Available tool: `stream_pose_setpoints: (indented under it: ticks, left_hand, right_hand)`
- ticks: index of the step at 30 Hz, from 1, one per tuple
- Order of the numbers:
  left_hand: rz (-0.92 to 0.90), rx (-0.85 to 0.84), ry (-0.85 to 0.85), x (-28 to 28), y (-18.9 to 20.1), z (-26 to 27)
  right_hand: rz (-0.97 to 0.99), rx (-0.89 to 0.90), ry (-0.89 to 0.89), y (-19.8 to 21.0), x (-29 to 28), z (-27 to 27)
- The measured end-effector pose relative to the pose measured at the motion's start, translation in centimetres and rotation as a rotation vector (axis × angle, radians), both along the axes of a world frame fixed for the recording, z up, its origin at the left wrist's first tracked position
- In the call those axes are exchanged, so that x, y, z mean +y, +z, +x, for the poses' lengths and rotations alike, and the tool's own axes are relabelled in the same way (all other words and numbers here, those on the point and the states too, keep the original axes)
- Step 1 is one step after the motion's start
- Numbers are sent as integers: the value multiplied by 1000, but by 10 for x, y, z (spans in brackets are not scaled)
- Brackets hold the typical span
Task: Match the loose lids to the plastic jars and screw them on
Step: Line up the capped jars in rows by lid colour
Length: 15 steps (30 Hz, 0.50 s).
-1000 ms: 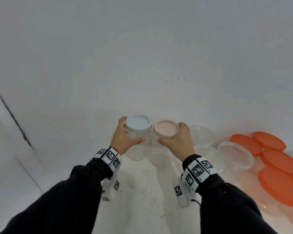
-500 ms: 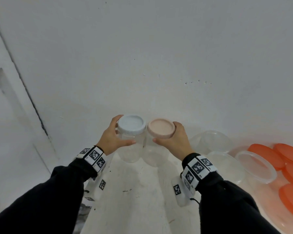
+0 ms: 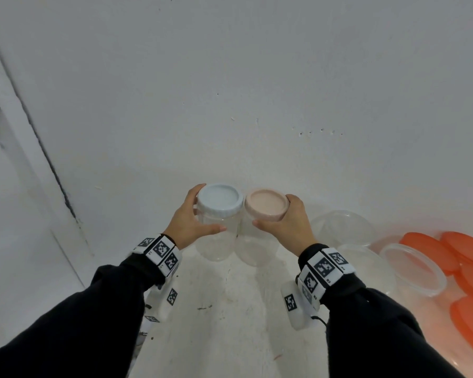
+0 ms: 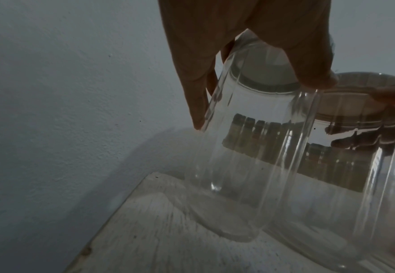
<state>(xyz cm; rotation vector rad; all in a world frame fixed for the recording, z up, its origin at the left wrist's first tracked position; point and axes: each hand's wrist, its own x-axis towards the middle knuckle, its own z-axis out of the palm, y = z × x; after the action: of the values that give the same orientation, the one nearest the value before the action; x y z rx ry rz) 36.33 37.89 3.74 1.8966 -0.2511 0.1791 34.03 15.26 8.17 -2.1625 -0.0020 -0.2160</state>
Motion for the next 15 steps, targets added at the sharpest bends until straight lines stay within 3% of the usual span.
stream_pose_setpoints:
  ticks: [5, 9, 15]
  left_hand:
    - [31, 21, -10, -3, 3, -2]
    - [198, 0, 51, 0, 12, -6]
    - [625, -464, 61, -13, 46, -15]
  right_hand:
    - [-44, 47, 30, 3, -3, -2]
    - [-105, 86, 81, 7, -13, -15]
    - [-348, -55, 56, 5, -49, -52]
